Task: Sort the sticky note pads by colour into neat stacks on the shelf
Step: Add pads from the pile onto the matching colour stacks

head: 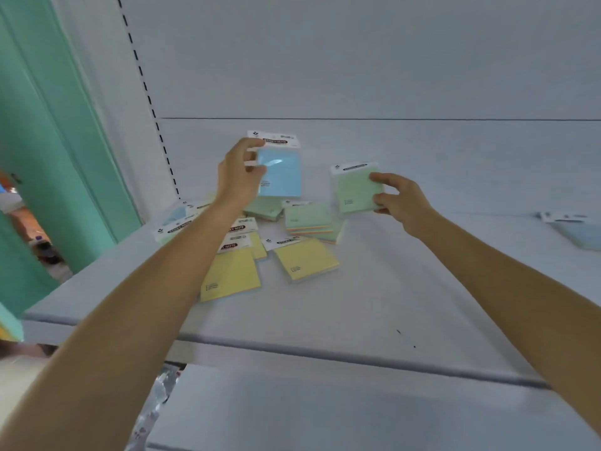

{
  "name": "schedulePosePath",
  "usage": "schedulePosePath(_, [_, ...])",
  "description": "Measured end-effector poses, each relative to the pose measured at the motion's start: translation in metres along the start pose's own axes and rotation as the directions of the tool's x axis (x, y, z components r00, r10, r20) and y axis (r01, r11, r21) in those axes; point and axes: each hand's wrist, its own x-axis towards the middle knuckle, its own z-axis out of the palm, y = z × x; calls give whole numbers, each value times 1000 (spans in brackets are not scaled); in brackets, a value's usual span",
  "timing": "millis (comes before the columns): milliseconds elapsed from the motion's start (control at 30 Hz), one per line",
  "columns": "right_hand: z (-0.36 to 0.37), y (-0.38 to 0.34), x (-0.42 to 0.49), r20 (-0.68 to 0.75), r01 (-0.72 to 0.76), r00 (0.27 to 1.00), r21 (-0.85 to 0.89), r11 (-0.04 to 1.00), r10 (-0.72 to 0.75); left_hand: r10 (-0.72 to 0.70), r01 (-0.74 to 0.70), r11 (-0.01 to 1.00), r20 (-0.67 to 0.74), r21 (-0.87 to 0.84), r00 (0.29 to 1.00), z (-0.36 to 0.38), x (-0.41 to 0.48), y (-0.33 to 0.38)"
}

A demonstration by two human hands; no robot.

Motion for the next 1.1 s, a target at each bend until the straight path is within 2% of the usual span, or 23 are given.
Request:
schedulePosePath(67, [-23, 2, -13, -21, -41, 999, 28, 999, 42, -83, 97, 980, 86, -176, 993, 15, 1, 11])
schedulePosePath(133, [-50, 6, -27, -39, -89, 995, 55, 995, 91, -181, 248, 913, 222, -325, 958, 38, -5, 25])
schedulePosePath(200, [-81, 9, -40, -70, -127, 989, 57, 990, 130, -236, 356, 852, 327, -383, 915, 65, -16, 42])
schedulePosePath(267, [-114, 12, -51, -118, -147, 981, 54, 988, 152, -235, 384, 844, 387, -373, 892, 94, -29, 57])
schedulePosePath(467, [-239, 35, -82, -224, -162, 960, 39, 986, 166, -220, 395, 846, 440, -359, 871, 186, -73, 107])
schedulePosePath(667, [-365, 71, -106, -297, -136, 947, -21, 990, 124, -230, 400, 840, 426, -367, 875, 290, -121, 165])
schedulePosePath(833, [-431, 91, -119, -345, -138, 933, -78, 987, 103, -228, 394, 866, 459, -307, 859, 363, -142, 201])
schedulePosePath(1000, [-464, 108, -121, -329, -123, 943, -217, 968, 46, -202, 297, 944, 462, -142, 863, 417, -141, 204])
schedulePosePath(1100, [-477, 116, -119, -313, -132, 950, -323, 937, 26, -123, 140, 990, 454, -4, 883, 432, -145, 204])
